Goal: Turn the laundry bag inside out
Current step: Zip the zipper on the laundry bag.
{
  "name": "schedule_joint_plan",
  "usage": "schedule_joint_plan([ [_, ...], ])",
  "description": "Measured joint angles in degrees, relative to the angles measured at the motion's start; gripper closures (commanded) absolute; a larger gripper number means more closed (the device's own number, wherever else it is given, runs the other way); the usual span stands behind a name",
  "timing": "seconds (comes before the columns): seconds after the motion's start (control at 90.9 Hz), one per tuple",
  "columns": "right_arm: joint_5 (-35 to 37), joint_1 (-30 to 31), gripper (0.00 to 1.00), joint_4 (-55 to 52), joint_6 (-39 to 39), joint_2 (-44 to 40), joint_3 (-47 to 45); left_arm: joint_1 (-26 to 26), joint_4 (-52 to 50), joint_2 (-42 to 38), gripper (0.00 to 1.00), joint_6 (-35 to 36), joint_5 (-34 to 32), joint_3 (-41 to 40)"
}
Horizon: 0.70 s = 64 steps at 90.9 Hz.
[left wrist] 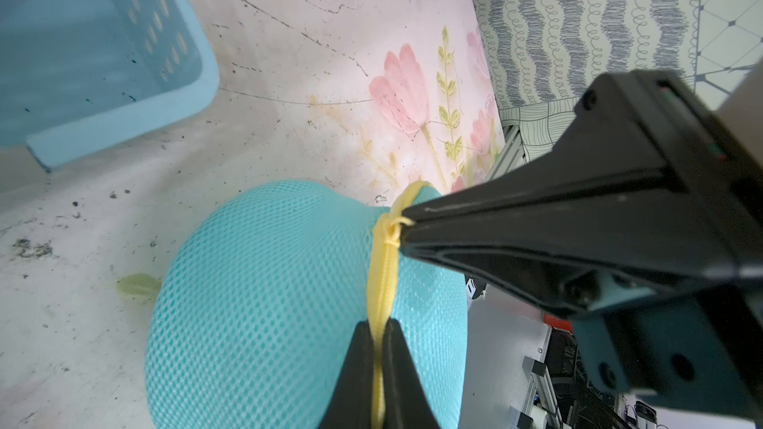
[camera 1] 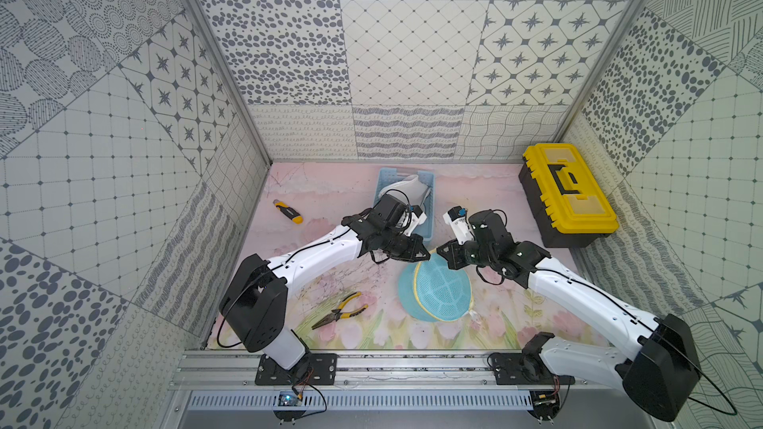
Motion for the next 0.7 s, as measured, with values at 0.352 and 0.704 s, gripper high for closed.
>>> schedule_joint_plan([
  [0.352, 4.0, -2.1, 1.0, -2.1, 3.2, -5.7, -4.0, 1.2, -0.9, -6.8, 1.0, -0.6, -5.2, -4.5],
  [0.704, 3.1, -3.2, 1.0, -3.7, 4.0, -7.5, -6.5, 2.6, -5.4, -10.8, 0.99, -1.1, -4.3, -7.2],
])
